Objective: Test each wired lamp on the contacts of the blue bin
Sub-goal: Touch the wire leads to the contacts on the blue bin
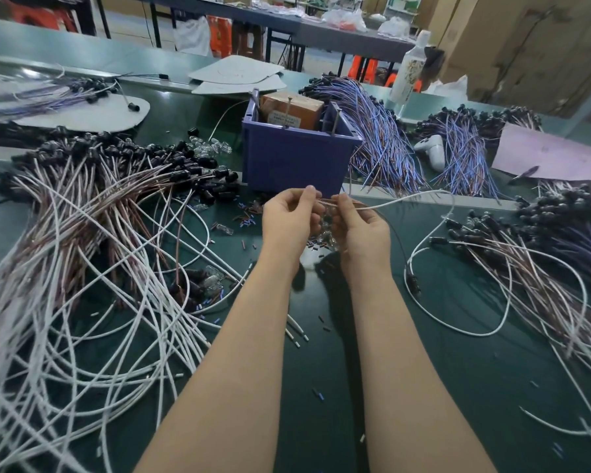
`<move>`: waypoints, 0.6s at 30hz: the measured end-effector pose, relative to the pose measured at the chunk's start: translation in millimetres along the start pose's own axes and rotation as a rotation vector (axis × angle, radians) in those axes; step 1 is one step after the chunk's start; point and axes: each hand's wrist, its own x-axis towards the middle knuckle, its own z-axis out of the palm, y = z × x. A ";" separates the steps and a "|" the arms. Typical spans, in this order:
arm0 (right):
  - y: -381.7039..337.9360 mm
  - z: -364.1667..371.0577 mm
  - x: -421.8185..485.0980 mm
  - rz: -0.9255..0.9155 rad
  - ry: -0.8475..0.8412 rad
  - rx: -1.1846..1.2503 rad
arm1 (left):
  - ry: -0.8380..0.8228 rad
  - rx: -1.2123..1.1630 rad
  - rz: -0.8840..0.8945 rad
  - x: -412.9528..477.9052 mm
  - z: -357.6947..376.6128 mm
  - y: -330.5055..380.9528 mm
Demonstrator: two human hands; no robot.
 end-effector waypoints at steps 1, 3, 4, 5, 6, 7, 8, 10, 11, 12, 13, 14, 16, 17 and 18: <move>-2.2 -2.4 0.5 -0.010 0.018 -0.001 | 0.058 0.053 0.033 1.5 -2.7 -0.3; -8.4 -10.3 2.6 -0.009 0.079 0.052 | 0.194 0.131 0.068 6.1 -10.9 -0.2; -11.0 -13.9 4.1 -0.005 0.106 0.083 | 0.241 0.146 0.081 8.0 -14.3 0.0; -12.5 -15.9 5.1 -0.005 0.120 0.094 | 0.261 0.152 0.102 8.2 -15.4 0.0; -12.4 -15.8 5.3 -0.008 0.115 0.081 | 0.256 0.161 0.129 7.1 -14.5 -0.2; -10.9 -13.6 4.9 -0.012 0.095 0.055 | 0.225 0.186 0.162 5.4 -11.8 -0.9; -8.3 -10.9 4.2 -0.012 0.074 0.026 | 0.174 0.231 0.192 3.0 -8.2 -2.0; -4.5 -6.7 3.1 -0.002 0.044 -0.020 | 0.064 0.341 0.230 -0.1 -2.0 -4.2; -3.8 -6.4 3.3 0.004 0.035 -0.031 | 0.038 0.395 0.239 0.2 -1.3 -4.4; -3.9 -7.3 4.0 0.008 0.030 -0.033 | 0.036 0.441 0.247 1.6 -2.6 -4.3; -4.3 -8.5 4.8 0.011 0.028 -0.033 | 0.047 0.476 0.252 3.2 -4.5 -4.4; -4.6 -9.6 5.6 0.011 0.027 -0.033 | 0.058 0.508 0.253 4.1 -6.0 -4.3; -3.4 -9.5 6.0 0.005 0.019 -0.037 | 0.074 0.580 0.257 2.0 -4.5 -3.8; -2.3 -8.9 5.7 0.004 0.016 -0.045 | 0.083 0.608 0.259 0.4 -2.3 -4.3; -1.8 -8.6 5.2 0.007 0.015 -0.053 | 0.100 0.624 0.259 -1.5 -0.3 -4.5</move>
